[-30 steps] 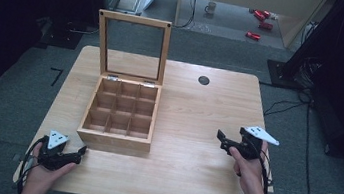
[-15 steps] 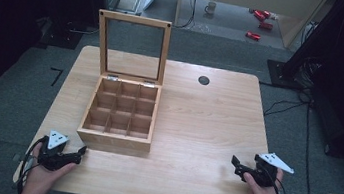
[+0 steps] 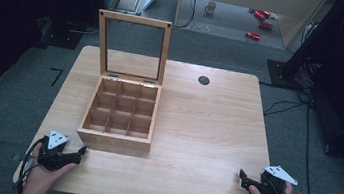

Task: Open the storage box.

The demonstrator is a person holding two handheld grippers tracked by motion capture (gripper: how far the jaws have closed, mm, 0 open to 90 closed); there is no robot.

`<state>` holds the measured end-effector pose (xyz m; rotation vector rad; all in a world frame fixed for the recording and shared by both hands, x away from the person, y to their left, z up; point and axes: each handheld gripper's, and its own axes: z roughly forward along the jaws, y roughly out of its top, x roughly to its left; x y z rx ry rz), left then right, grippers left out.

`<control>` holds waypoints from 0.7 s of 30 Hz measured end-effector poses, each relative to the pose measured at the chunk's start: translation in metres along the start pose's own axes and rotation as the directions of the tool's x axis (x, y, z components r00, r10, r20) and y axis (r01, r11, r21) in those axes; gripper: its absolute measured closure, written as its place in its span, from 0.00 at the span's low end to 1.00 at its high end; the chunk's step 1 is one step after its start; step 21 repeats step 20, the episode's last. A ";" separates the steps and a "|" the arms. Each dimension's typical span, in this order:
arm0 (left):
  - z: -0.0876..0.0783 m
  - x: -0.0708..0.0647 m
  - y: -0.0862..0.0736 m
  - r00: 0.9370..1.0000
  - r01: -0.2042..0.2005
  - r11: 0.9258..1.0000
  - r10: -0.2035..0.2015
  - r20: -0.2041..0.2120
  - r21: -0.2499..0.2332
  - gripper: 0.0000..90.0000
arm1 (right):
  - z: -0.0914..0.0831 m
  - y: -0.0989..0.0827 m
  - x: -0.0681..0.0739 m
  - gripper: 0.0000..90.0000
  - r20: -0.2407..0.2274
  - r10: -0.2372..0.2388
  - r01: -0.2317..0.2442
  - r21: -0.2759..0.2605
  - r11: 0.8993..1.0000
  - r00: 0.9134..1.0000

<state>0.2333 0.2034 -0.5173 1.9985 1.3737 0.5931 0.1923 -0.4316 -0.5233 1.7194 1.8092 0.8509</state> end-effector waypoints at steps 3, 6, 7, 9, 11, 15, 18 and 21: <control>0.000 0.000 0.000 1.000 0.000 1.000 0.000 0.000 0.000 0.23 | 0.000 -0.001 0.001 0.06 0.010 -0.012 0.012 0.014 1.000 1.000; 0.000 0.000 0.000 1.000 -0.001 1.000 0.001 0.000 0.001 0.23 | 0.001 -0.002 0.003 0.06 0.022 -0.024 0.023 0.021 1.000 0.999; 0.000 0.000 0.000 1.000 -0.001 1.000 0.001 0.000 0.001 0.23 | 0.001 -0.002 0.004 0.06 0.024 -0.025 0.025 0.022 0.999 0.999; 0.000 0.000 0.000 1.000 -0.001 1.000 0.001 0.000 0.001 0.23 | 0.002 -0.002 0.004 0.05 0.025 -0.031 0.030 0.016 0.999 0.999; 0.000 0.000 0.000 1.000 -0.001 1.000 0.001 0.000 0.001 0.23 | 0.002 -0.002 0.004 0.05 0.024 -0.032 0.031 0.018 0.999 0.999; 0.000 0.000 0.000 1.000 -0.001 1.000 0.001 0.000 0.000 0.23 | 0.002 -0.002 0.004 0.04 0.023 -0.035 0.035 0.019 0.999 0.999; 0.000 0.000 0.000 1.000 0.000 1.000 0.000 0.001 0.001 0.23 | 0.002 -0.002 0.004 0.04 0.022 -0.034 0.034 0.018 0.999 0.999; 0.000 0.000 0.000 1.000 0.000 1.000 0.000 0.001 -0.001 0.23 | 0.002 -0.002 0.004 0.04 0.021 -0.033 0.032 0.019 0.999 0.999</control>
